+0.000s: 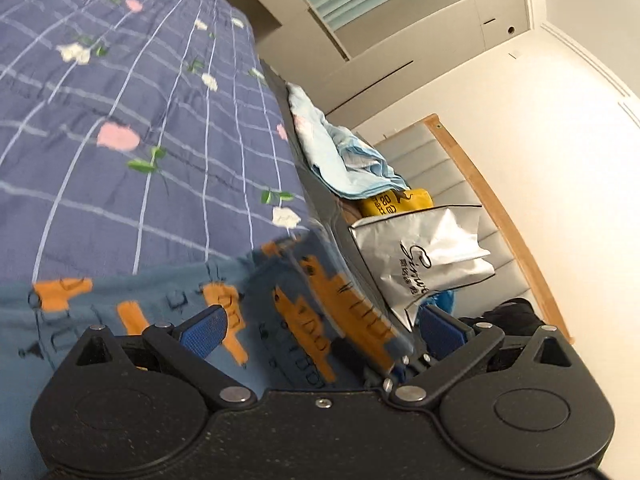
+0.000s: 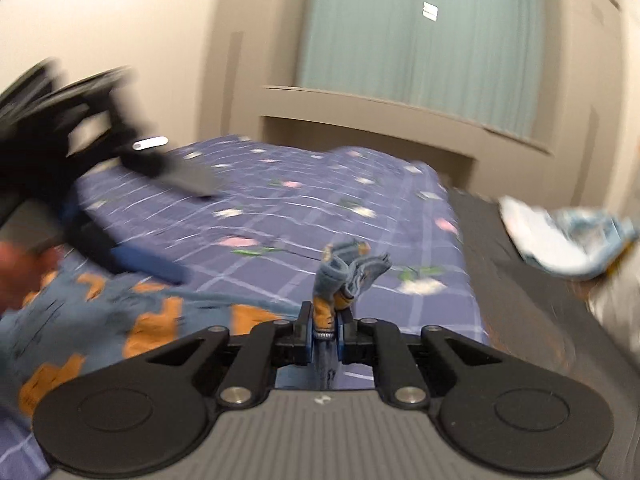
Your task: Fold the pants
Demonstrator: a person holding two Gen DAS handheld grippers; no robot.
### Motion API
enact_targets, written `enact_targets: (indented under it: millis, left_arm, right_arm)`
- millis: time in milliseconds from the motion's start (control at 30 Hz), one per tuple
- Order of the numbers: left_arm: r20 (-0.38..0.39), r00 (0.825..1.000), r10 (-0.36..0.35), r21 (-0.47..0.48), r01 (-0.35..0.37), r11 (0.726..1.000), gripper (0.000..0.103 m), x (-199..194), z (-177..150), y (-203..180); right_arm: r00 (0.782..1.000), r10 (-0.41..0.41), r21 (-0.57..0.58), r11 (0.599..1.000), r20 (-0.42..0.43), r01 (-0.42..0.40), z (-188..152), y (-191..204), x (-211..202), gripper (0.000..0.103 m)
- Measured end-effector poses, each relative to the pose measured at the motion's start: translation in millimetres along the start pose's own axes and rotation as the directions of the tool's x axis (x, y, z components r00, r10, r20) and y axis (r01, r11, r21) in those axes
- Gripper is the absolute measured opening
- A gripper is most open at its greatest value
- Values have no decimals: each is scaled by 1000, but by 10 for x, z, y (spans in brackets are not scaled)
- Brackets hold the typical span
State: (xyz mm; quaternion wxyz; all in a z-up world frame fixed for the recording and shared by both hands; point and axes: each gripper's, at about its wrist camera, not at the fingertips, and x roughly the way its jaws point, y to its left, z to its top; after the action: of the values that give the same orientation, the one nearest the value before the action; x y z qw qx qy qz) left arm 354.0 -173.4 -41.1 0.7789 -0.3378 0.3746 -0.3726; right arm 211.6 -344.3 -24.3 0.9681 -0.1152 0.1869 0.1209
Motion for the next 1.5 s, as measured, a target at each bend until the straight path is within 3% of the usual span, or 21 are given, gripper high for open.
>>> enact_targets:
  millis: [100,167,333,367,400,467,600,867,1100,1367,1500]
  left_arm:
    - [-9,1000,-6,-47,5,999,101,-63,-95,139]
    - [-17,1000,17,-78,-19,997,95,-98,-172,241]
    - [-13,991,130,-100,-131,986,68,-204,-392,386]
    - [-13,988,154,-101,-154,983,57,-208,-412,402]
    - [-13,984,176,-98,-177,979,47,-208,-426,416]
    - [2,980,201,-97,-199,975,39,-210,-435,444]
    - [8,966,258,-94,-256,962,12,-207,-442,451]
    - [55,959,278,-40,-276,960,10,-438,-408,241]
    - [116,951,285,-4,-287,958,10,-924,-366,41]
    - [157,923,352,23,-360,933,10,-1646,-536,114]
    - [161,906,392,-14,-395,919,10,-1947,-632,292]
  right_arm:
    - [998,53,-94,994,-21,-55,24,345,-61,12]
    - [994,92,-153,983,-51,-99,-13,570,-85,12]
    - [986,120,-266,953,-111,-146,-178,985,-84,13]
    - [986,119,-274,950,-118,-147,-205,1023,-64,13]
    - [985,117,-277,950,-125,-148,-232,1057,-41,13]
    - [984,114,-266,953,-138,-148,-275,1035,-15,13]
    - [982,112,-239,960,-151,-146,-306,1041,58,15]
    - [987,111,-203,970,-115,-133,-311,1042,-42,15]
    - [987,151,-159,975,-56,-158,-57,1201,-262,15]
    - [961,272,-132,952,-53,-276,94,1648,-447,15]
    - [940,331,-134,931,-83,-340,90,1922,-426,14]
